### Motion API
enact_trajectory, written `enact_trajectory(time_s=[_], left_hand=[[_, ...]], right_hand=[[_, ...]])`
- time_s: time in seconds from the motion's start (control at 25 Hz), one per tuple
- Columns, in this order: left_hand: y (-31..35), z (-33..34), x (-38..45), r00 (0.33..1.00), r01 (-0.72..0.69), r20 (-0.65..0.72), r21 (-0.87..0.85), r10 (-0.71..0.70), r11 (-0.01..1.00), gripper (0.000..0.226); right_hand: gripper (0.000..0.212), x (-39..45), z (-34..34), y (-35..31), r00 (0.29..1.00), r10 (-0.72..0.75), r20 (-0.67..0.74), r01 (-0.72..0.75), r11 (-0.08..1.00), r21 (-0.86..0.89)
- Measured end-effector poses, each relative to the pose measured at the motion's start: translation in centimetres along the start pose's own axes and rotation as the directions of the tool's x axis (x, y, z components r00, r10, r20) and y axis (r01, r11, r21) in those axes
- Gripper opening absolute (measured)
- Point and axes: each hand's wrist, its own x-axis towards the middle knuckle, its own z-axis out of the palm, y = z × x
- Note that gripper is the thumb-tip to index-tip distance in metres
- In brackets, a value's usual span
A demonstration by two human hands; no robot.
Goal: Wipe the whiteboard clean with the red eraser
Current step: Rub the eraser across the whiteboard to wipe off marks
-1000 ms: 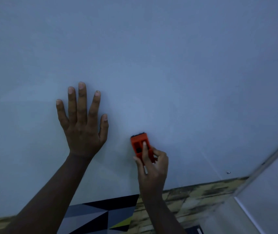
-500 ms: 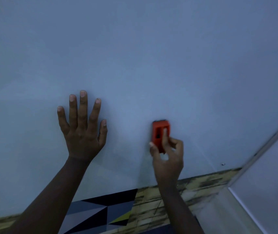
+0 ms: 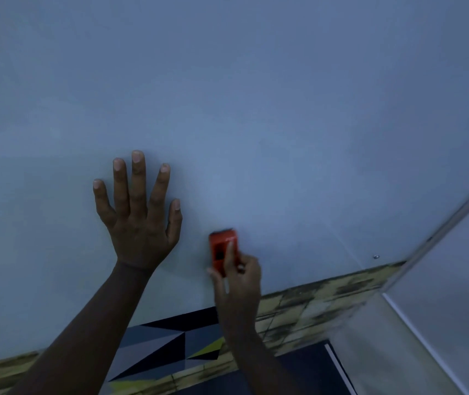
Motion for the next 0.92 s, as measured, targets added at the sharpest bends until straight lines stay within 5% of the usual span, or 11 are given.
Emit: enact_trajectory(time_s=[0.12, 0.24, 0.4, 0.52, 0.68, 0.76, 0.92], left_hand=[[0.0, 0.1, -0.5, 1.000, 0.002, -0.012, 0.001, -0.002, 1.000, 0.069], [0.0, 0.1, -0.8, 1.000, -0.007, -0.007, -0.006, 0.007, 1.000, 0.070], [0.1, 0.2, -1.6, 1.000, -0.004, 0.005, -0.015, 0.004, 1.000, 0.070], [0.2, 0.3, -2.3, 1.000, -0.010, 0.013, -0.014, 0.010, 1.000, 0.070], [0.5, 0.5, -3.8, 1.000, -0.007, 0.029, -0.014, 0.008, 1.000, 0.070], [0.7, 0.6, -4.6, 0.999, -0.002, 0.042, -0.013, 0.003, 1.000, 0.070], [1.0, 0.6, -6.6, 0.996, -0.006, 0.084, -0.034, 0.009, 0.999, 0.072]], right_hand=[[0.089, -4.8, 1.9, 2.9, 0.976, -0.125, 0.180, 0.146, 0.983, -0.107], [0.088, -4.9, 1.5, 4.5, 0.971, -0.159, 0.181, 0.178, 0.979, -0.097], [0.082, -2.0, -0.6, 4.7, 0.988, 0.149, -0.043, -0.144, 0.986, 0.087], [0.082, 0.2, -2.5, 7.7, 0.837, 0.542, -0.068, -0.465, 0.772, 0.434], [0.085, 1.0, -4.2, 12.7, 0.517, 0.832, 0.202, -0.668, 0.245, 0.703], [0.078, 0.7, -4.6, 13.7, 0.458, 0.825, 0.330, -0.680, 0.087, 0.728], [0.071, -0.1, -3.1, 11.9, 0.454, 0.818, 0.352, -0.689, 0.072, 0.721]])
